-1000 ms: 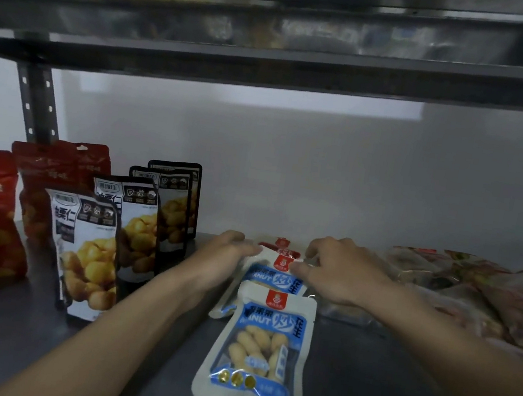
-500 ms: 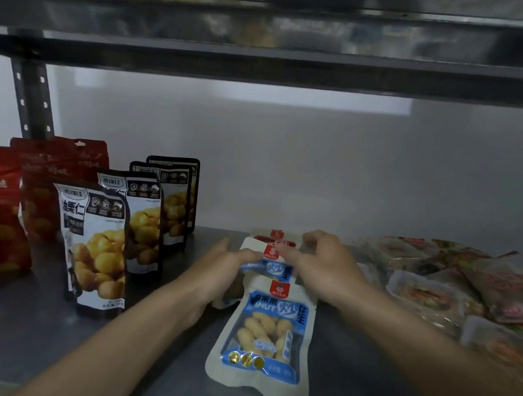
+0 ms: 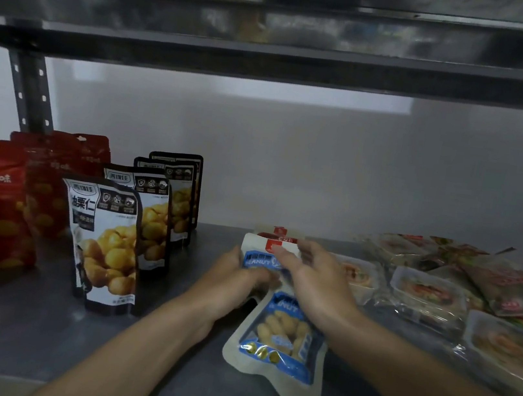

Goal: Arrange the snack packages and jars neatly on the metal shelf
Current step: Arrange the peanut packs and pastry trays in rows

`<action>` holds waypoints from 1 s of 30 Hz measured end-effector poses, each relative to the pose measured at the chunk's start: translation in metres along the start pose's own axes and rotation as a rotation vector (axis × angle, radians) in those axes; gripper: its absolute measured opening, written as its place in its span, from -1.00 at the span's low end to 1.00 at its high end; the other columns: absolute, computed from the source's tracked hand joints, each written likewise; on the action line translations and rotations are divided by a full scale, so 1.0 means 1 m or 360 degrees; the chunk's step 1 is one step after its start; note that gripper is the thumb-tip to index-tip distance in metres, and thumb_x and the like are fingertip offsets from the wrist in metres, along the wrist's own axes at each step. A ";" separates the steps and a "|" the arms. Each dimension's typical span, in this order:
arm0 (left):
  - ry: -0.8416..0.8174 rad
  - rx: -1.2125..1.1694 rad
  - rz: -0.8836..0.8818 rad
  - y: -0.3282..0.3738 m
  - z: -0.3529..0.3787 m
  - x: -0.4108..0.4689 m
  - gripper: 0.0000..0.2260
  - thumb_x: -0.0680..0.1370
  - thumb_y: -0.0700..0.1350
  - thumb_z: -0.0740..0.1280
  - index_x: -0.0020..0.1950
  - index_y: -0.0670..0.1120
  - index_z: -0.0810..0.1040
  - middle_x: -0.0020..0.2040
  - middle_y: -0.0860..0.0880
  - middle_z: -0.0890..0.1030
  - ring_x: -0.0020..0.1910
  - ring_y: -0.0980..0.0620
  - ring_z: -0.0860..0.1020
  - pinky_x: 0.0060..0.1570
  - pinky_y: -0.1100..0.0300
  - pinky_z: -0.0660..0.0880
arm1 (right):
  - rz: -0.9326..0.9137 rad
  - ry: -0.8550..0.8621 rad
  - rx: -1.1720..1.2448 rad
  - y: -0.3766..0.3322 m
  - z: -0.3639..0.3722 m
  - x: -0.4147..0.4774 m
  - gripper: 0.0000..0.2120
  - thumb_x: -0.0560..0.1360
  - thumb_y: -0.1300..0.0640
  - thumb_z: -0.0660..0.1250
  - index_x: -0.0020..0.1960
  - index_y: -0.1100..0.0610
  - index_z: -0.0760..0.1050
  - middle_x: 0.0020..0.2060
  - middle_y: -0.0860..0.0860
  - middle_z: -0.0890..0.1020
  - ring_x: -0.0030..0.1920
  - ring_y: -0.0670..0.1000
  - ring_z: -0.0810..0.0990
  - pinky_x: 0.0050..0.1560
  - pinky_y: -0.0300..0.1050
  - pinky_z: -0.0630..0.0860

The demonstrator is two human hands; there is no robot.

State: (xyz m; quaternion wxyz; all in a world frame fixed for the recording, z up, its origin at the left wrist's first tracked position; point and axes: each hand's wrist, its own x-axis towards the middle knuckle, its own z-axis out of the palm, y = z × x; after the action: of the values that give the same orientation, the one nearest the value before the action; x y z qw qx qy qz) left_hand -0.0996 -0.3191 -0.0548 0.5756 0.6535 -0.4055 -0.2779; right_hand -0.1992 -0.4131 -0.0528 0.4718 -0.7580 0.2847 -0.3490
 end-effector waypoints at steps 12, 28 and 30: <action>-0.0085 0.0255 0.0196 -0.013 0.003 0.001 -0.58 0.43 -0.12 0.47 0.22 0.12 0.43 0.18 -0.04 0.58 0.11 0.05 0.61 0.12 0.05 0.56 | -0.0234 -0.0210 -0.0268 0.002 -0.018 0.001 -0.71 0.38 0.00 0.51 -0.01 -0.18 0.45 -0.14 -0.29 0.61 -0.11 -0.35 0.57 -0.06 -0.41 0.45; 0.0146 0.0892 0.0290 -0.018 0.006 -0.004 -0.85 0.65 -0.05 0.14 -0.11 0.00 0.28 -0.06 0.00 0.50 -0.12 0.17 0.47 -0.31 0.43 0.32 | -0.0126 -0.0220 0.0007 0.020 -0.035 -0.009 -0.27 0.15 0.11 0.67 0.21 -0.03 0.38 0.07 -0.27 0.52 0.06 -0.36 0.50 -0.07 -0.52 0.45; 0.0189 0.0839 0.0229 -0.016 0.005 -0.006 -0.87 0.66 -0.05 0.11 -0.08 0.00 0.27 -0.16 0.06 0.49 -0.24 0.20 0.46 -0.41 0.45 0.32 | -0.0126 -0.0238 0.0078 0.018 -0.027 -0.011 -0.25 0.18 0.20 0.66 0.25 0.02 0.36 0.07 -0.25 0.52 -0.05 -0.45 0.52 -0.15 -0.57 0.43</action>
State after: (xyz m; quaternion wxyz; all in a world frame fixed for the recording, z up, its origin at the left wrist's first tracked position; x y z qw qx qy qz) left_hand -0.1035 -0.3160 -0.0719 0.4266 0.7654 -0.4747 -0.0825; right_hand -0.2295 -0.4259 -0.0641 0.4959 -0.7809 0.2099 -0.3166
